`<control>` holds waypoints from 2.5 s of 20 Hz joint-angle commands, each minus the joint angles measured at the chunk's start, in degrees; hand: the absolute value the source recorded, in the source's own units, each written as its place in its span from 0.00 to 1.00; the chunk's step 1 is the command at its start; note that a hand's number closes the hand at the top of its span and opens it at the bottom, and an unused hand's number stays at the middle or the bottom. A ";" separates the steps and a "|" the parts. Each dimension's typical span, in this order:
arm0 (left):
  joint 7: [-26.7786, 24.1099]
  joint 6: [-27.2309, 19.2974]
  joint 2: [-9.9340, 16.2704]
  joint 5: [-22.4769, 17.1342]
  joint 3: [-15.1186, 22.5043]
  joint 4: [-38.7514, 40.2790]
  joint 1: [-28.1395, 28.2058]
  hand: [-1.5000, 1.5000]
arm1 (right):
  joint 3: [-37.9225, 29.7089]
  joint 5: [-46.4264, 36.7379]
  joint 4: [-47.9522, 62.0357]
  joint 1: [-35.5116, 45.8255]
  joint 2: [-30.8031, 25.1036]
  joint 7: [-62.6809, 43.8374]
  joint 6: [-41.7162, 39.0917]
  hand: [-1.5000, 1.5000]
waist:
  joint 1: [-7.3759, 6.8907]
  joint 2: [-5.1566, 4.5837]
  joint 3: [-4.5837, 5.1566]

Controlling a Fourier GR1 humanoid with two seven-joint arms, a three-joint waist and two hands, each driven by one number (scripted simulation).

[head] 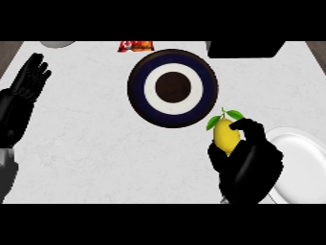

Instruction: Pick the lemon from the plate and place it in the plate

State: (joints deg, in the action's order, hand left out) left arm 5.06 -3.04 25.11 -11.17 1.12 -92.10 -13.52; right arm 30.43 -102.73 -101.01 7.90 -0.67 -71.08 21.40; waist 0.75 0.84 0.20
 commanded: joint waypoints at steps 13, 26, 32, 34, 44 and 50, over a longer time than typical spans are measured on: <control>-0.65 0.69 -3.03 1.00 3.10 1.22 -4.53 0.50 | -14.35 6.61 13.34 23.22 0.64 -14.13 -1.03 1.00 | -5.26 -2.10 -0.22; -0.05 2.65 -2.33 0.53 2.85 2.25 -6.49 0.50 | -29.36 14.12 34.07 34.96 0.65 -13.50 8.25 0.00 | -7.11 -2.72 -0.31; -0.36 0.93 -4.53 2.47 4.39 3.74 -8.40 0.50 | -32.19 19.02 40.89 37.94 0.65 -6.92 19.77 0.00 | -7.00 -3.05 -0.38; -0.09 1.44 -4.31 1.76 3.94 3.32 -8.47 0.50 | -33.01 18.63 43.03 38.66 0.65 -5.16 23.66 0.00 | -7.22 -2.88 -0.35; 1.18 0.51 -5.04 2.52 4.09 3.90 -9.47 0.50 | -36.96 16.62 44.29 41.72 0.66 -0.73 43.86 0.00 | -6.01 -2.11 -0.32; -0.40 0.71 -4.11 2.60 2.42 5.59 -7.40 0.50 | -35.86 14.30 42.96 36.01 0.66 -3.40 53.75 0.00 | -4.89 -1.32 -0.18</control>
State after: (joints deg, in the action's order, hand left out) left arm 5.22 -2.49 20.43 -8.50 4.68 -88.00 -21.04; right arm -7.00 -87.66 -57.50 46.05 -0.16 -63.76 63.95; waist -4.92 -0.81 -0.03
